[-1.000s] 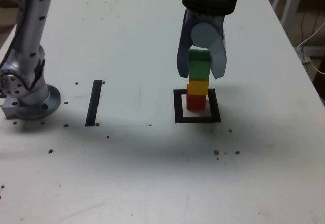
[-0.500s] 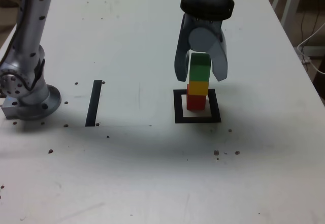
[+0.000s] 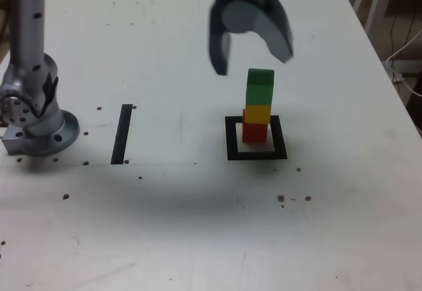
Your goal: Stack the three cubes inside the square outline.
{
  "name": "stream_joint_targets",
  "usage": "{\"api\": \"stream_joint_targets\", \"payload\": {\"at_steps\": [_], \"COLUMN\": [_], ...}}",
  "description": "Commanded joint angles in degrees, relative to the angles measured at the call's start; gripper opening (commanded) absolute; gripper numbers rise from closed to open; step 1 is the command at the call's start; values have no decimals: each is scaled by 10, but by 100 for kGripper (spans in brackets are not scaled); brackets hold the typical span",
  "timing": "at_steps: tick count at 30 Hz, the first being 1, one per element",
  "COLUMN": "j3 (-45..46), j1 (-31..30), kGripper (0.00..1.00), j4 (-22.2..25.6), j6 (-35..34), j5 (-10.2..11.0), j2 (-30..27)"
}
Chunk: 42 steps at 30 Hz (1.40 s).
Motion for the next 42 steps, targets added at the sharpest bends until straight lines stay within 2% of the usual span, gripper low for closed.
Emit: {"api": "stream_joint_targets", "payload": {"at_steps": [1, 5, 9, 18, 22, 31, 42], "j3": [24, 96, 187, 427, 492, 575, 580], "j1": [1, 1, 1, 15, 18, 23, 23], "kGripper": [99, 99, 99, 99, 99, 99, 99], "j4": [1, -10, -41, -178, -219, -270, -275], "j6": [-6, -23, -36, -45, -45, -45, -45], "j5": [3, 10, 16, 6, 2, 0, 2], "j2": [-24, -68, -107, -178, -193, -208, -211]}}
